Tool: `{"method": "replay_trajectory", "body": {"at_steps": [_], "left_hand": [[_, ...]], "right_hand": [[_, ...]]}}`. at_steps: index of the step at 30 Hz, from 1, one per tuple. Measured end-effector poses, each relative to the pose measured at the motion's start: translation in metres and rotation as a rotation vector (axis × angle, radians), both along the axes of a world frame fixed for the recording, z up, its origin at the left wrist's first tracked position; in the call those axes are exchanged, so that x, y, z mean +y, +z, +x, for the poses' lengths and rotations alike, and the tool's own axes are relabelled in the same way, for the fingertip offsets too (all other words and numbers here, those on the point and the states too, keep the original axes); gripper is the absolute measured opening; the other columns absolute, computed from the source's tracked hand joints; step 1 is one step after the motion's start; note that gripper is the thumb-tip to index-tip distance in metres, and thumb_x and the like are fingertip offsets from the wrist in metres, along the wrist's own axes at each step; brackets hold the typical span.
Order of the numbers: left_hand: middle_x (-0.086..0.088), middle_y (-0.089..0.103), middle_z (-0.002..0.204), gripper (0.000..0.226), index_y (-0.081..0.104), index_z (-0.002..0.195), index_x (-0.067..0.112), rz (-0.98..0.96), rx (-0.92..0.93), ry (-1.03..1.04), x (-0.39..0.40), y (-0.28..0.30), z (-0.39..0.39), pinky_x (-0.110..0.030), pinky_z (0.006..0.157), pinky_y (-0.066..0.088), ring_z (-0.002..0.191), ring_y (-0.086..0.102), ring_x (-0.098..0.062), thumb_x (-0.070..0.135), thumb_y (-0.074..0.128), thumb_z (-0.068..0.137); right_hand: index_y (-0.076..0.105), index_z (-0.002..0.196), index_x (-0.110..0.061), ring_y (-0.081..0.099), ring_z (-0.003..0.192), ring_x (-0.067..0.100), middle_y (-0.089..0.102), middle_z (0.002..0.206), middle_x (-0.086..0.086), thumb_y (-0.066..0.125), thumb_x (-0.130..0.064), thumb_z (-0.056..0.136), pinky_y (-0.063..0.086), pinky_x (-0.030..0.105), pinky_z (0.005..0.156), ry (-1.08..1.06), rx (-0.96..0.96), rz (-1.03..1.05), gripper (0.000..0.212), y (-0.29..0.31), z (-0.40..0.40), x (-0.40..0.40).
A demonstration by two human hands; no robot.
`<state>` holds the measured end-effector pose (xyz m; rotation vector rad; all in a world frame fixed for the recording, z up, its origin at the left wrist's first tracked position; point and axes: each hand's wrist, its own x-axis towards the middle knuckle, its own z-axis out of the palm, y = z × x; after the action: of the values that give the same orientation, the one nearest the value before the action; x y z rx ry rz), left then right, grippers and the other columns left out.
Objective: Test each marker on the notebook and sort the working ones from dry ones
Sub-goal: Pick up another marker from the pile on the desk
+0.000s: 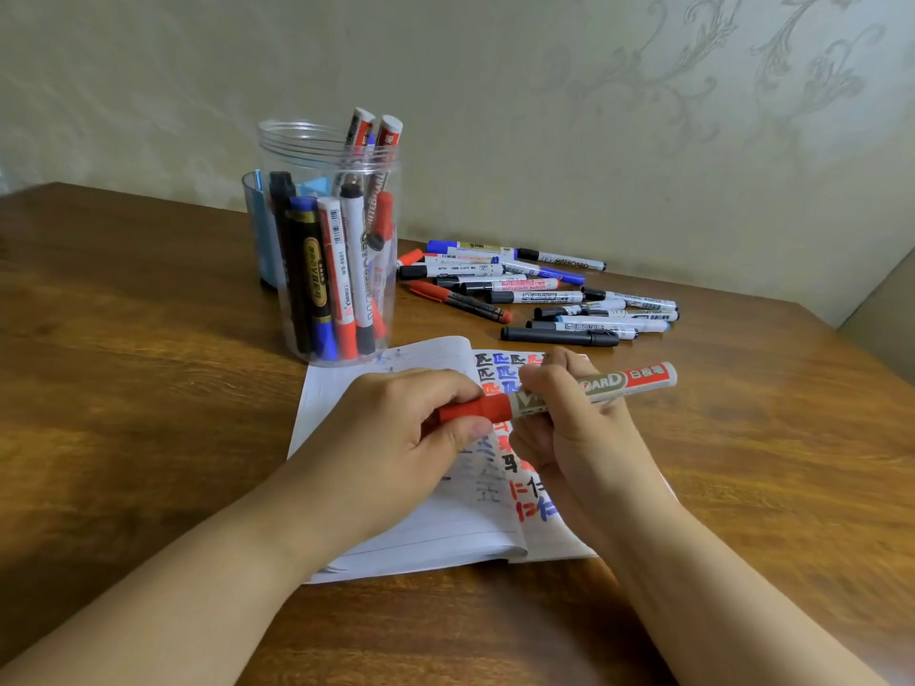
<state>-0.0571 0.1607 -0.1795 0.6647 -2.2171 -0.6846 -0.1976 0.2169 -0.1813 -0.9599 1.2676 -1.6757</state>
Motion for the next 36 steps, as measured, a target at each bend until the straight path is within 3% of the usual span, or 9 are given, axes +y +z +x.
{"method": "replay_trajectory", "body": {"at_steps": [7, 11, 14, 18, 22, 25, 28, 33, 36], "left_hand": [[0.023, 0.058, 0.079, 0.015, 0.066, 0.098, 0.027, 0.054, 0.013, -0.010, 0.001, -0.001, -0.001, -0.004, 0.074, 0.039, 0.093, 0.049, 0.008, 0.025, 0.062, 0.084], [0.022, 0.052, 0.082, 0.013, 0.058, 0.101, 0.027, 0.021, -0.012, 0.067, -0.006, -0.003, -0.003, -0.004, 0.070, 0.038, 0.092, 0.047, 0.006, 0.028, 0.055, 0.089], [0.016, 0.053, 0.096, 0.017, 0.057, 0.105, 0.025, -0.051, -0.018, 0.146, -0.014, -0.003, 0.001, -0.010, 0.069, 0.041, 0.091, 0.049, -0.002, 0.032, 0.053, 0.090], [0.009, 0.051, 0.105, 0.025, 0.058, 0.110, 0.022, -0.120, 0.031, 0.234, -0.026, -0.003, 0.008, -0.025, 0.082, 0.047, 0.098, 0.051, -0.010, 0.032, 0.055, 0.088], [-0.003, 0.053, 0.109, 0.035, 0.056, 0.115, 0.013, -0.182, 0.179, 0.428, -0.040, -0.002, 0.017, -0.032, 0.081, 0.047, 0.098, 0.054, -0.021, 0.026, 0.059, 0.083], [-0.007, 0.041, 0.123, 0.047, 0.048, 0.125, 0.011, -0.152, 0.236, 0.527, -0.046, -0.002, 0.021, -0.028, 0.082, 0.042, 0.106, 0.050, -0.022, 0.025, 0.059, 0.082], [0.005, 0.024, 0.134, 0.057, 0.033, 0.137, 0.018, -0.058, 0.211, 0.517, -0.049, -0.004, 0.023, -0.037, 0.091, 0.048, 0.116, 0.044, -0.018, 0.026, 0.056, 0.086], [0.002, 0.019, 0.142, 0.060, 0.028, 0.142, 0.019, -0.081, 0.114, 0.497, -0.054, -0.007, 0.022, -0.037, 0.100, 0.043, 0.127, 0.032, -0.013, 0.024, 0.055, 0.089], [-0.002, 0.026, 0.136, 0.052, 0.036, 0.136, 0.017, -0.112, 0.115, 0.500, -0.055, -0.008, 0.022, -0.034, 0.094, 0.048, 0.121, 0.038, -0.015, 0.021, 0.056, 0.088]], "right_hand": [[0.036, 0.055, -0.019, 0.025, 0.037, 0.008, 0.032, 0.042, -0.005, 0.056, -0.004, 0.088, 0.025, 0.023, 0.043, -0.060, 0.003, -0.027, 0.041, -0.002, 0.004, 0.000], [0.046, 0.068, -0.016, 0.031, 0.041, 0.007, 0.038, 0.048, -0.004, 0.064, -0.035, 0.076, 0.029, 0.019, 0.044, -0.044, -0.001, -0.003, 0.027, 0.002, -0.001, -0.002], [0.053, 0.080, -0.013, 0.038, 0.048, 0.009, 0.045, 0.054, -0.001, 0.061, -0.043, 0.068, 0.035, 0.019, 0.048, -0.121, -0.008, -0.023, 0.034, 0.008, -0.012, 0.000], [0.054, 0.078, -0.013, 0.041, 0.054, 0.014, 0.050, 0.058, 0.004, 0.057, -0.041, 0.080, 0.034, 0.029, 0.059, -0.194, 0.140, -0.017, 0.028, 0.017, -0.013, -0.004], [0.052, 0.080, -0.016, 0.050, 0.053, 0.012, 0.060, 0.057, 0.001, 0.052, -0.019, 0.095, 0.042, 0.026, 0.058, -0.284, 0.219, -0.270, 0.015, 0.066, -0.010, -0.025], [0.047, 0.082, -0.017, 0.054, 0.053, 0.011, 0.064, 0.059, -0.001, 0.052, -0.012, 0.096, 0.044, 0.022, 0.052, -0.284, 0.441, -0.430, 0.015, 0.111, -0.004, -0.046], [0.047, 0.085, -0.017, 0.052, 0.052, 0.004, 0.061, 0.064, -0.002, 0.055, -0.015, 0.094, 0.039, 0.018, 0.051, -0.366, 0.703, -0.462, 0.012, 0.140, 0.009, -0.075], [0.045, 0.094, -0.014, 0.039, 0.061, 0.013, 0.044, 0.069, -0.004, 0.048, -0.025, 0.096, 0.028, 0.020, 0.048, -0.349, 1.137, -0.172, 0.012, 0.152, 0.024, -0.120], [0.051, 0.108, -0.009, 0.043, 0.083, 0.020, 0.048, 0.092, 0.003, 0.043, -0.027, 0.098, 0.024, 0.028, 0.059, -0.241, 1.344, -0.017, 0.022, 0.145, 0.032, -0.133]]}}
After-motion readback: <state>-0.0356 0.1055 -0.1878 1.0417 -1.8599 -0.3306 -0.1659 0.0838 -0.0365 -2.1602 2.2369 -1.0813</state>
